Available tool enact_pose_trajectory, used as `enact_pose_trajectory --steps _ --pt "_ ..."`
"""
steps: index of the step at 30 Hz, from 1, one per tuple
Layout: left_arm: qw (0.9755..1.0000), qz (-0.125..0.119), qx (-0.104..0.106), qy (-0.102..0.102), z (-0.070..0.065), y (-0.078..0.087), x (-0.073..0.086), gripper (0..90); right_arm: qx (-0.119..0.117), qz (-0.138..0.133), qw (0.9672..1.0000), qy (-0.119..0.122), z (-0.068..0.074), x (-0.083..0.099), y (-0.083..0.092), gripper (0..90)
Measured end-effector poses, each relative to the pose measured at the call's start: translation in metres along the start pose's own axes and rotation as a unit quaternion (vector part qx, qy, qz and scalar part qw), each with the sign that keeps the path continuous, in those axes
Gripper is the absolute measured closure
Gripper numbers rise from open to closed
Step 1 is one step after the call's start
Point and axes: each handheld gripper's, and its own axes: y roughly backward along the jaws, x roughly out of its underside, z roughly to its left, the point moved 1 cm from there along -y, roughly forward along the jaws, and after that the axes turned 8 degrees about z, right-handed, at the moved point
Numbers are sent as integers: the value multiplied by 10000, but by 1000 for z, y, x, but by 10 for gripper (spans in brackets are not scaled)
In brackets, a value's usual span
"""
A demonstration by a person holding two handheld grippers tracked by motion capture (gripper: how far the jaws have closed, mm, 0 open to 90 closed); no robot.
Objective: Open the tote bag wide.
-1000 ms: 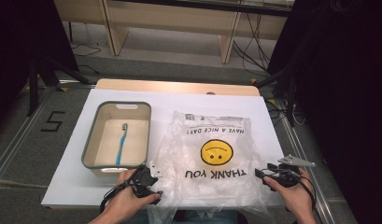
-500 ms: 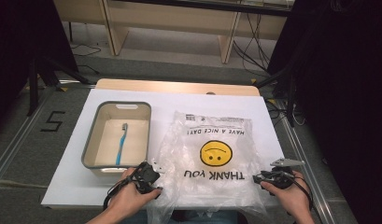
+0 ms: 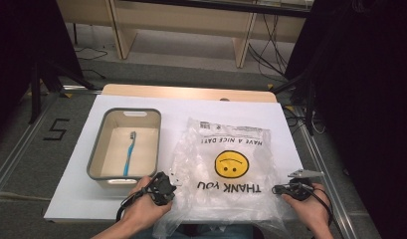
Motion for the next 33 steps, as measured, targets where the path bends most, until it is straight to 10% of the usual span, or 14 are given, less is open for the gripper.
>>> enact_pose_trajectory --steps 18,33 --pt "9983 -502 -305 -27 8 26 -42 895 207 -469 9982 -317 -3 -2 14 900" --pt "9964 -725 -302 330 34 29 -83 895 256 -664 9966 -426 -4 -4 17 900"
